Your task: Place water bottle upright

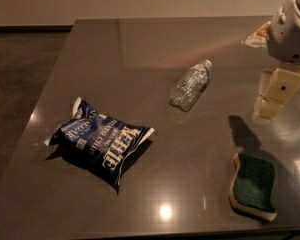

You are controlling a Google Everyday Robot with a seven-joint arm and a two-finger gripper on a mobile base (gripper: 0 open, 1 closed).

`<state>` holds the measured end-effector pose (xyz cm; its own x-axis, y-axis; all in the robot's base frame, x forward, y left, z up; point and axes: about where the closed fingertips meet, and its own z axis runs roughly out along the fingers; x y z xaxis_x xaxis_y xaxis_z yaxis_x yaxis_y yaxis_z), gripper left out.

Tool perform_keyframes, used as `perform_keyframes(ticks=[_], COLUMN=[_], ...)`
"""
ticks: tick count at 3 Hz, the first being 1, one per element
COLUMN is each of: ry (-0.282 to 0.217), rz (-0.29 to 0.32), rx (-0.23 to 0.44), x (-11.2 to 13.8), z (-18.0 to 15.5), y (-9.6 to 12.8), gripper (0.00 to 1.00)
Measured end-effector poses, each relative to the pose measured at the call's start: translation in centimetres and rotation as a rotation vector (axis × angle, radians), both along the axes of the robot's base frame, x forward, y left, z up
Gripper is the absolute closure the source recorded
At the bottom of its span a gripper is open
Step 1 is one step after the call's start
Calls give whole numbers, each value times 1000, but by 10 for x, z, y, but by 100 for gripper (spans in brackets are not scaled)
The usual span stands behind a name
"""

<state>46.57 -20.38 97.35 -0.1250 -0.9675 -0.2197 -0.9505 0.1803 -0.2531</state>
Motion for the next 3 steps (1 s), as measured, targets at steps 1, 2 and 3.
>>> perform_keyframes(ticks=[1, 2, 3], ry=[-6, -7, -21], rz=[91, 205, 331], rx=[17, 26, 13], x=[27, 54, 82], z=[-11, -23, -34], y=[7, 12, 15], gripper=[0, 0, 0])
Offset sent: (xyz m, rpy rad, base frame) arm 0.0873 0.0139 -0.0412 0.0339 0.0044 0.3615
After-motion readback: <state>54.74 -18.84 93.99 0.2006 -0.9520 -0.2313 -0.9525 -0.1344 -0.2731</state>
